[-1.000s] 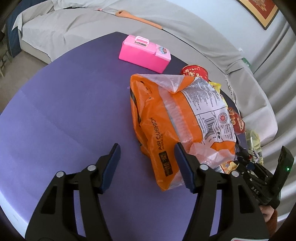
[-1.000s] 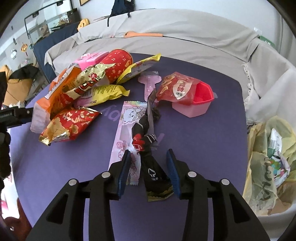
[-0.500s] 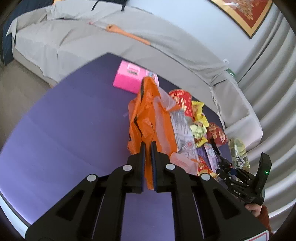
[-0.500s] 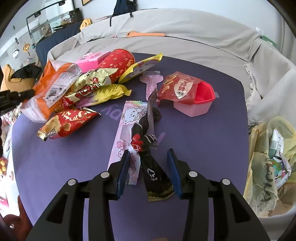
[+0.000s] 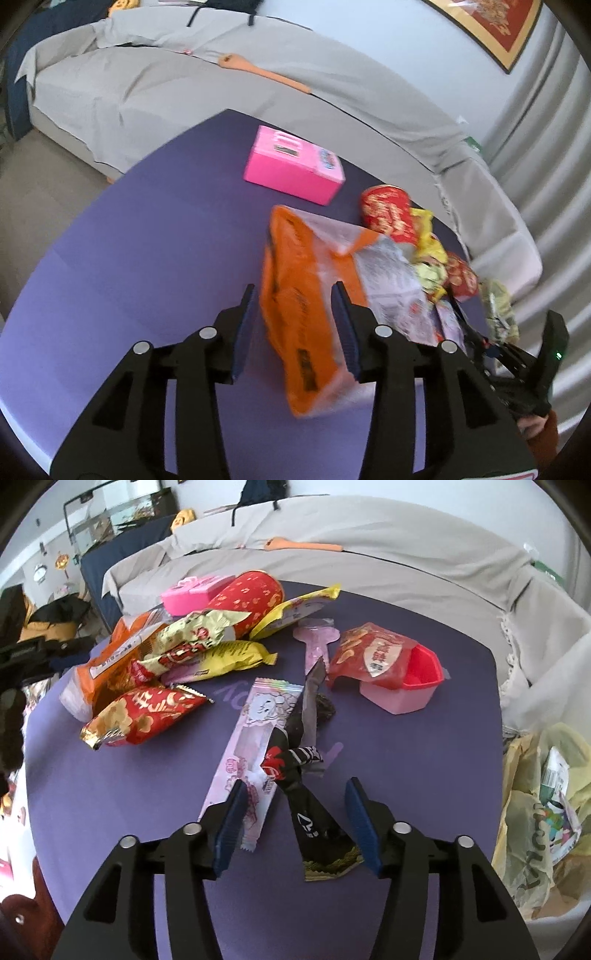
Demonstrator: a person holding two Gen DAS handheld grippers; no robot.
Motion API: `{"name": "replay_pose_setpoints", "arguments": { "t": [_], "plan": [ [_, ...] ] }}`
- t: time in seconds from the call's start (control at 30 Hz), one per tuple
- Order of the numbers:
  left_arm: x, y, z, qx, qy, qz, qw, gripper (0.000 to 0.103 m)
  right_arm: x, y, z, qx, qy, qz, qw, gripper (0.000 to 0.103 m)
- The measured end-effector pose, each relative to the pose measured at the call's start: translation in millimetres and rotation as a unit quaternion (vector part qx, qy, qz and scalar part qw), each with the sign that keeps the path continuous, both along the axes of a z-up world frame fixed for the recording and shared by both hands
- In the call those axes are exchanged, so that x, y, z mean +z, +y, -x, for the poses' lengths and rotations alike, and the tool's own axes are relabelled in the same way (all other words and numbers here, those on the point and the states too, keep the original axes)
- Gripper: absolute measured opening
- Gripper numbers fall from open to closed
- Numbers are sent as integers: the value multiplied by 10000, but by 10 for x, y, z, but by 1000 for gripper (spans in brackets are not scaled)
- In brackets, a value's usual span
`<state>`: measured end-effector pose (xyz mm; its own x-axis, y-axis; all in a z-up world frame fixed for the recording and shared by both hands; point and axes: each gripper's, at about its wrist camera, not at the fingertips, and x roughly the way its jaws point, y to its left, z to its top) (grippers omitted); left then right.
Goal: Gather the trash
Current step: 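Lift the orange bag with the left tool while the right tool grasps a red snack packet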
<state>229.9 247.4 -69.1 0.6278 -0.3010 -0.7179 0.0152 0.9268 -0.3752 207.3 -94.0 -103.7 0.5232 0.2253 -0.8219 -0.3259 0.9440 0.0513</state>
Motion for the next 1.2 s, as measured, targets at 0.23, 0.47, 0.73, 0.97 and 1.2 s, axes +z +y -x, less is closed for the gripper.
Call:
{"name": "replay_pose_setpoints", "arguments": {
  "t": [0.23,0.47,0.73,0.97,1.2],
  "plan": [
    [-211,44,-164,-90,361,242,9990,49,4,3,16,17,-33,-1,10000,55],
    [83,-112,-137,-152,142,182,9996,7,196,160,225,238,-497,306,9980,55],
    [987,-54,115,-71,-979,-282,9948,4,534,402,271,469,-893,-40,9949,55],
    [926,-67,206,14,-990,-484,9939,4,336,755,-98,393,-356,-557,9970,55],
    [712,-63,179,-52,-775,-451,9960,4,45,925,-200,454,95,-526,9975,41]
  ]
}}
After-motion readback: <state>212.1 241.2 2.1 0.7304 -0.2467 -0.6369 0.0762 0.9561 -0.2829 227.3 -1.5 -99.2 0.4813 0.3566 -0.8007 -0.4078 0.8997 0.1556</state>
